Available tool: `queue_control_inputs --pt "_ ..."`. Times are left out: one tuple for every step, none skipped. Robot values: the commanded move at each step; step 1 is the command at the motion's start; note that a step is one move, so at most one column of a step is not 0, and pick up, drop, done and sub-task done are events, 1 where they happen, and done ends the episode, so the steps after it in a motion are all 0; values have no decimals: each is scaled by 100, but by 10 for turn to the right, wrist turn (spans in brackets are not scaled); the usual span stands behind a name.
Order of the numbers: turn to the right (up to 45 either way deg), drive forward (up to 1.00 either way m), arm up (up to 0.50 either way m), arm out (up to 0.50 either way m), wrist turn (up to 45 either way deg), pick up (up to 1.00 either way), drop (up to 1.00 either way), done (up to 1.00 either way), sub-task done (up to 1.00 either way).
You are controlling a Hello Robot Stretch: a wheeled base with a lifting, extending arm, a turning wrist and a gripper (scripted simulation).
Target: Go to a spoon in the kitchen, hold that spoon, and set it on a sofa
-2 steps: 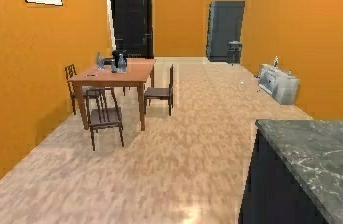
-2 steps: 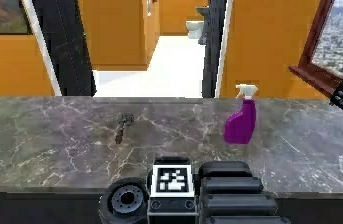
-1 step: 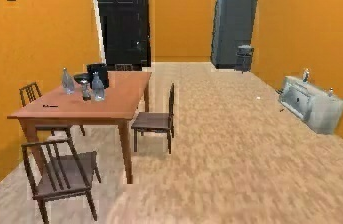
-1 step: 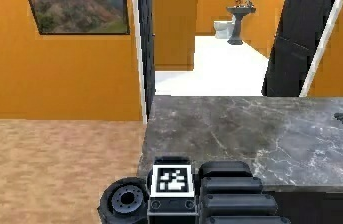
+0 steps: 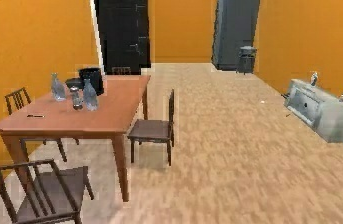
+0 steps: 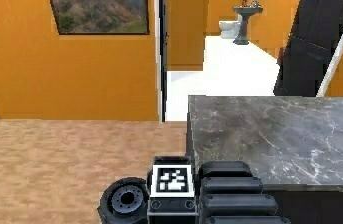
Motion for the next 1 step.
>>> queue_control_inputs --pt "150 0 0 0 0 0 0 0 0"
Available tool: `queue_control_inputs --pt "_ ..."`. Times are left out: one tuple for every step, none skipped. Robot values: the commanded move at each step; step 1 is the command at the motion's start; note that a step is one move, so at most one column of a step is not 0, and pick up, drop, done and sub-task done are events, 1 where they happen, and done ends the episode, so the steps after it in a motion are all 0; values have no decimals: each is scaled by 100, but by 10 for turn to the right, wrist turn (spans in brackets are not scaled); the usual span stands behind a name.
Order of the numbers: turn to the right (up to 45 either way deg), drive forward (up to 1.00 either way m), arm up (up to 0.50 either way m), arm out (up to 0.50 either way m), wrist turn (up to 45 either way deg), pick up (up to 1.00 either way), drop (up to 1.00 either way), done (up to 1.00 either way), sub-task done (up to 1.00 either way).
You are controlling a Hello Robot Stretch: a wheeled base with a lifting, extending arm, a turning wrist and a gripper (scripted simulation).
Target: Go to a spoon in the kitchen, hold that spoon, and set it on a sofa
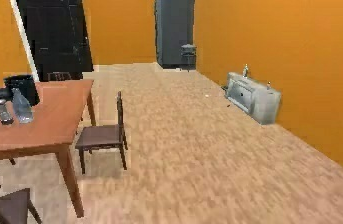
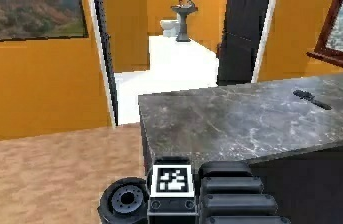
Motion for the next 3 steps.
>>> queue_control_inputs --pt "0 100 0 0 0 0 0 0 0" --pt "0 65 0 0 0 0 0 0 0" --pt "-120 0 0 0 0 0 0 0 0"
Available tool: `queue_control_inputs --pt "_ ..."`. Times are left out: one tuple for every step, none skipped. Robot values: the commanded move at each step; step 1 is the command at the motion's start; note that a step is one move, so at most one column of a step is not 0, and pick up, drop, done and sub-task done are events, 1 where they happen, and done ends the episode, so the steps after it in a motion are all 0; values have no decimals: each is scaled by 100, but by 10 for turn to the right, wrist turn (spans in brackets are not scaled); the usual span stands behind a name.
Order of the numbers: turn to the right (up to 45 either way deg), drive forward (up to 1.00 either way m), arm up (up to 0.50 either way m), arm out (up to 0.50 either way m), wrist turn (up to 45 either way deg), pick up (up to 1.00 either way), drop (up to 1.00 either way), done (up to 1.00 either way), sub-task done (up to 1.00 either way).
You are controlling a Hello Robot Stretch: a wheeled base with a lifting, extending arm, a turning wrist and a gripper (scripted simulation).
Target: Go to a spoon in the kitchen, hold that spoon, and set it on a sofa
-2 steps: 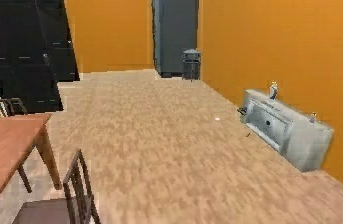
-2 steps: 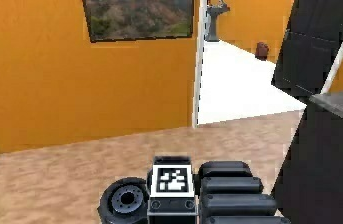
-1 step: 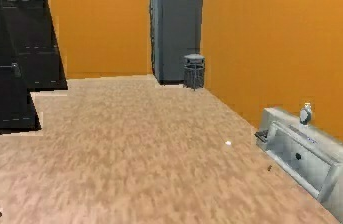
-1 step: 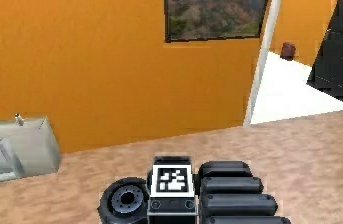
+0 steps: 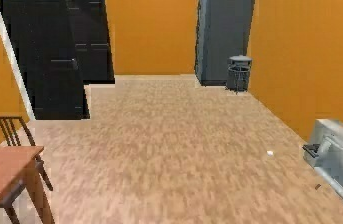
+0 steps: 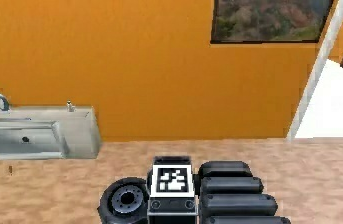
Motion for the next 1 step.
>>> queue_control_inputs --pt "0 65 0 0 0 0 0 0 0"
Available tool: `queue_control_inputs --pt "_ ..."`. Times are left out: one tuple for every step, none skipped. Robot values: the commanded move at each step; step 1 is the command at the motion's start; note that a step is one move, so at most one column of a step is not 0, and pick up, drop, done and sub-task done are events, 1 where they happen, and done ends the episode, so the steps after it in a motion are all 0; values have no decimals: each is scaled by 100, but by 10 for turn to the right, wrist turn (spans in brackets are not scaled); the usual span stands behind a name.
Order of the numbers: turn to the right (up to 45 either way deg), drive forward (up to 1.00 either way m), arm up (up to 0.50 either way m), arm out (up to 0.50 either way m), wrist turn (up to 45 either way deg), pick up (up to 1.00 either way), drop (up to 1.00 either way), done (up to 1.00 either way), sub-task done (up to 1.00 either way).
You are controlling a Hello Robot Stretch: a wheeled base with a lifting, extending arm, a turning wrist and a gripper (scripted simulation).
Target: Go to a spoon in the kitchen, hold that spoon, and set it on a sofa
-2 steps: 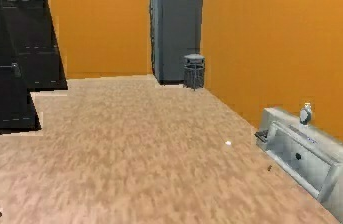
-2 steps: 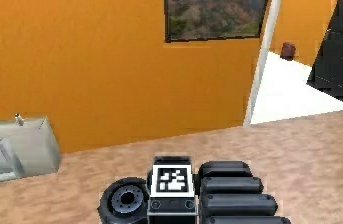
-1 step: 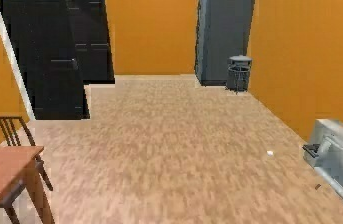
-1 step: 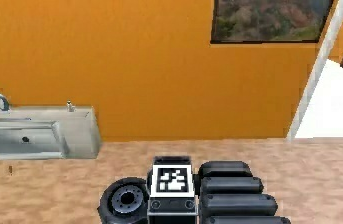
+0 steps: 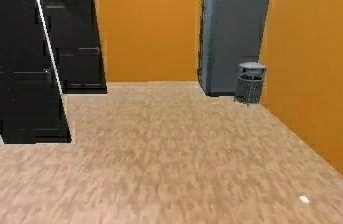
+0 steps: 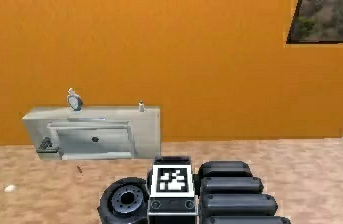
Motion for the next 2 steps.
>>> queue_control_inputs --pt "-150 0 0 0 0 0 0 0 0" --pt "0 100 0 0 0 0 0 0 0"
